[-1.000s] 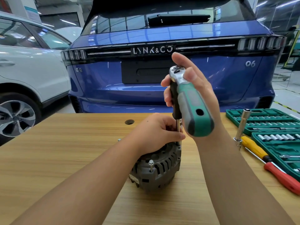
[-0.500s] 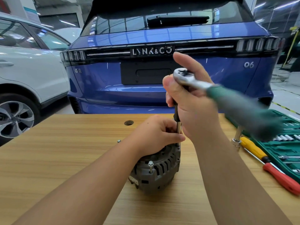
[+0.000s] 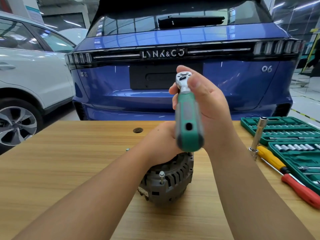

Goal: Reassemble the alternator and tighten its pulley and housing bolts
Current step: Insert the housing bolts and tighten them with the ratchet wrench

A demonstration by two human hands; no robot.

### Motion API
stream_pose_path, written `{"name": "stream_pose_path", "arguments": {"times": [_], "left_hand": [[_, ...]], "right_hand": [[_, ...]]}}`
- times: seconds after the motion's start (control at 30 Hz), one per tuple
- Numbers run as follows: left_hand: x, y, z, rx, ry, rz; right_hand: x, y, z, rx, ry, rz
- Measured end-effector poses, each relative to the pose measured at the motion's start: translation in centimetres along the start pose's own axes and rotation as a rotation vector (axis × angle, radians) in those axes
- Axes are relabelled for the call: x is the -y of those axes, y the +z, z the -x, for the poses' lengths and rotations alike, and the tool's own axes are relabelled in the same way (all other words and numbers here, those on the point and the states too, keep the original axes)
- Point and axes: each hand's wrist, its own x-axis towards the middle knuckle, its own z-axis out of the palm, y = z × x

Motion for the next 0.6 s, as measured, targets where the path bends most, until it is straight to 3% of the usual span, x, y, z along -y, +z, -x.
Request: {"name": "stream_pose_path", "arguments": {"times": [0.2, 0.3, 0.37, 0.5, 0.6], "left_hand": [[-2.7, -0.8, 0.9, 0.103, -0.093, -0.093], [-2.8, -1.0, 0.9, 0.083, -0.115, -0.095], [-2.7, -1.0, 1.0, 0.096, -0.094, -0.073], [-2.2, -0.8, 1.2, 0.049, -0.068, 0.134], [-0.6, -0.2, 0.4, 0.009, -0.031, -0.032]], "right_hand": [[0.4, 0.2, 0.1, -0.329, -0.063, 0.214], [0.6, -0.1, 0.1, -0.233, -0.038, 0.138], [0.3, 0.1, 0.1, -0.124, -0.125, 0.108], [-0.6, 1.0, 0.1, -0.073, -0.298, 0.207], [-0.6, 0.8, 0.2, -0.033, -0.279, 0.15]]}}
